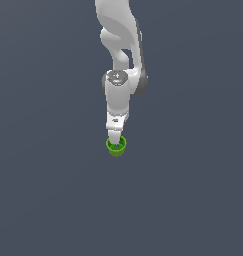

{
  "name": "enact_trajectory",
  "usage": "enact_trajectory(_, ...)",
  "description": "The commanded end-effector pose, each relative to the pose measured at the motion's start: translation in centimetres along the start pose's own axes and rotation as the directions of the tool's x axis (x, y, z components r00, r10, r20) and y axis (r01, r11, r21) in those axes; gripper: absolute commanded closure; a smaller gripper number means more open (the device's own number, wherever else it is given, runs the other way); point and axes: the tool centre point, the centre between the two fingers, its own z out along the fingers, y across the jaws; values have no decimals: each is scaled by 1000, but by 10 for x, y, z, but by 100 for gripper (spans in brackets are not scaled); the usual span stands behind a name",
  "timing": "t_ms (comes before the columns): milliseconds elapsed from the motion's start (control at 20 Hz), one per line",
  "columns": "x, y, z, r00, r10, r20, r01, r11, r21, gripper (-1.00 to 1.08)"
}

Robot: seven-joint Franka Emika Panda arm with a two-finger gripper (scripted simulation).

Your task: Pick up the object and move it to a goal position.

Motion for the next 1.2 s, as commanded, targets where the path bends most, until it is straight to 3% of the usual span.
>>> enact_trajectory(0,0,0,0,1000,0,0,0,1000,0,-20)
enact_trajectory(600,0,-1,26,1000,-5,0,5,1000,0,-20)
enact_trajectory(650,0,-1,26,1000,-5,0,5,1000,0,108)
enact_trajectory(1150,0,-1,26,1000,-4,0,4,1000,-1,108)
